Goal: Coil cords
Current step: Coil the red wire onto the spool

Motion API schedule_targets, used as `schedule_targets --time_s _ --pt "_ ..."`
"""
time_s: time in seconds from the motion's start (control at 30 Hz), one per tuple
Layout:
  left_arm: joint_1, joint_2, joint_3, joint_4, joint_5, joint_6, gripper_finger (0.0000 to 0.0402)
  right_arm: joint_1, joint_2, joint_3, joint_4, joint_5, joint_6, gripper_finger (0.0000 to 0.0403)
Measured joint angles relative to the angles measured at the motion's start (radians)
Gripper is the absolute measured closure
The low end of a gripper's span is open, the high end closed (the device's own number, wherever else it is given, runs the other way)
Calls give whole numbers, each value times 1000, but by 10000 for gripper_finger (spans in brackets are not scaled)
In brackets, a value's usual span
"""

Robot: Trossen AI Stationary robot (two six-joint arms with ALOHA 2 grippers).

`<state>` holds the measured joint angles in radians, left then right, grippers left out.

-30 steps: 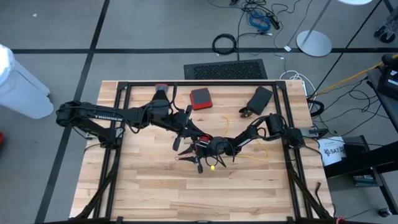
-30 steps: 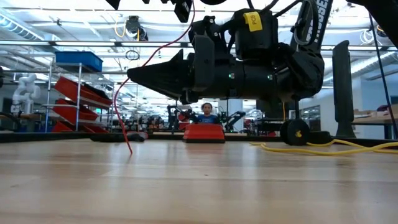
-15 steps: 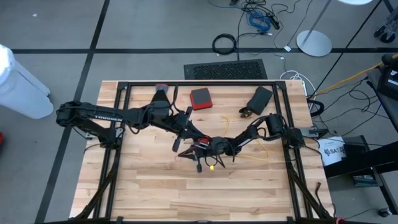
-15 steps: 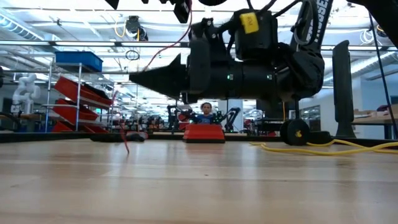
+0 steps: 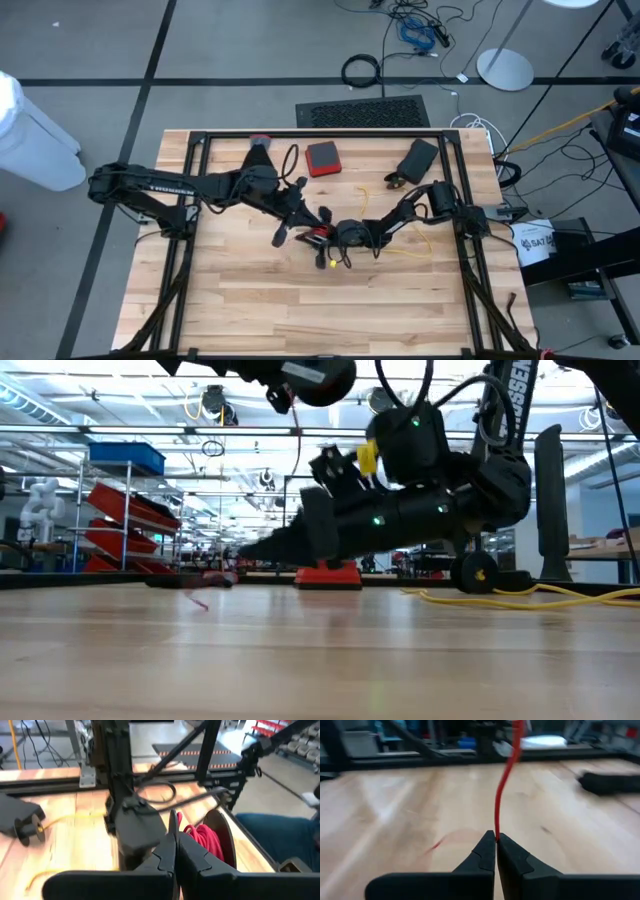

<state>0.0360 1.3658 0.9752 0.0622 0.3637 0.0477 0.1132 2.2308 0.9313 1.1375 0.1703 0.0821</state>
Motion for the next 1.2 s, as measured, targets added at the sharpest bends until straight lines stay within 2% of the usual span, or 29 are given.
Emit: schedule_targets --time_s 0.17,0.3,0.53,0.8,1.0,1.2 --pt "0 -41 0 -92 -9 18 393 -14 -55 -101 17 48 50 403" --pt "0 -62 0 -163 -68 49 393 -14 -124 -195 61 48 64 403" --pt "-4 -52 0 -279 -272 139 393 4 -269 -305 55 43 79 403" --pt "-6 -49 0 -321 -443 196 393 41 -396 -346 -5 42 55 403" --pt "-6 -32 0 -318 -462 205 393 60 -423 -345 -16 70 31 403" --pt "-13 47 0 -298 -551 229 393 60 -435 -345 -12 73 30 403"
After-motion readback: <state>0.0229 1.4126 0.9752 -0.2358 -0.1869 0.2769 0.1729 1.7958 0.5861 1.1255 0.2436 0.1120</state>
